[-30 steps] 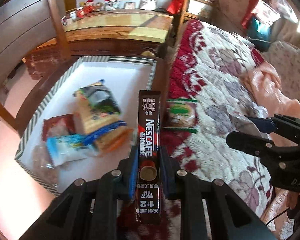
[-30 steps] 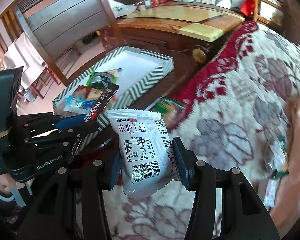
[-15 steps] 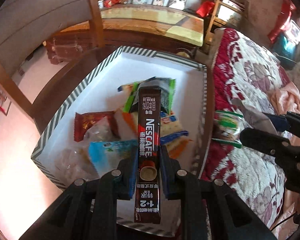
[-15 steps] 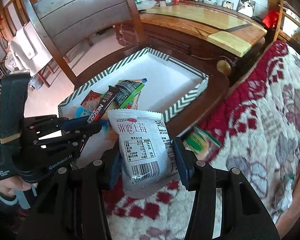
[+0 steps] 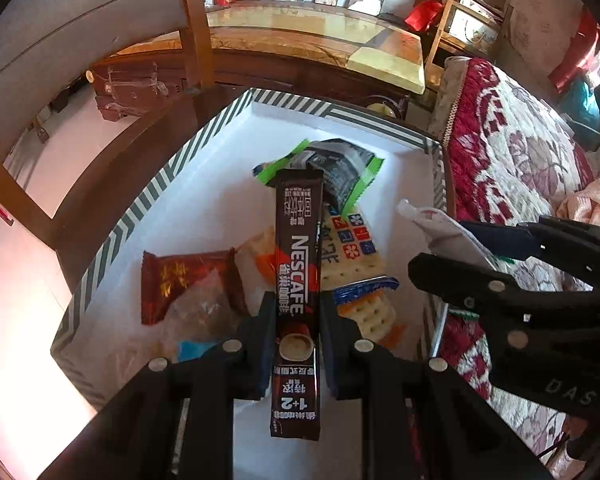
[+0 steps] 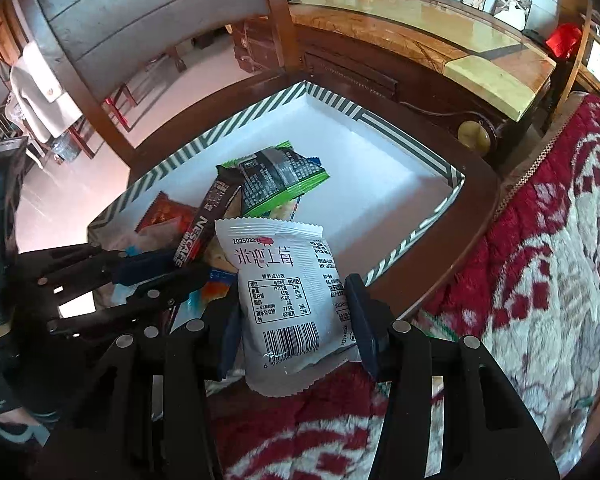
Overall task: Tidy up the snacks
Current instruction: 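Open the right gripper to drop the white packet while the left releases the Nescafe stick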
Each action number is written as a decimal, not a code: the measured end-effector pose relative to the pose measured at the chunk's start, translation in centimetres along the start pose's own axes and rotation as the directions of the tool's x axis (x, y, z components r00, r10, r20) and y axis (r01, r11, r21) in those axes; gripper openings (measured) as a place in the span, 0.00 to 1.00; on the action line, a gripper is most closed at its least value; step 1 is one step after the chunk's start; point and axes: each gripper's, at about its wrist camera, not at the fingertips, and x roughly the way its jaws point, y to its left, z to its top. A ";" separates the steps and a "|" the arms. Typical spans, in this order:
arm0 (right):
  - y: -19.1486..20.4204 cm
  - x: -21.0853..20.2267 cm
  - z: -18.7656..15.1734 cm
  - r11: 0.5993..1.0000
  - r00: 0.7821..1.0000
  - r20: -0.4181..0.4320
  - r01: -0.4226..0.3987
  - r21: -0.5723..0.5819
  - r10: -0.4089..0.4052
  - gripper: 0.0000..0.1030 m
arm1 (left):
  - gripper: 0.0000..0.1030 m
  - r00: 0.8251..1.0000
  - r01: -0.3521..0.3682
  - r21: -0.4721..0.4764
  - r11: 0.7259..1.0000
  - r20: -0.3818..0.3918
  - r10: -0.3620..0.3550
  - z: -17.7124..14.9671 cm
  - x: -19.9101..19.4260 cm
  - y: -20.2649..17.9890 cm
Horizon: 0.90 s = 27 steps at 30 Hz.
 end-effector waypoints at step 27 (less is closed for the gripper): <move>0.4 0.8 0.4 0.998 1.000 0.006 -0.020 0.053 0.020 0.47 | 0.54 0.999 -0.030 -0.092 0.995 0.016 0.031 -0.7 -1.1 1.7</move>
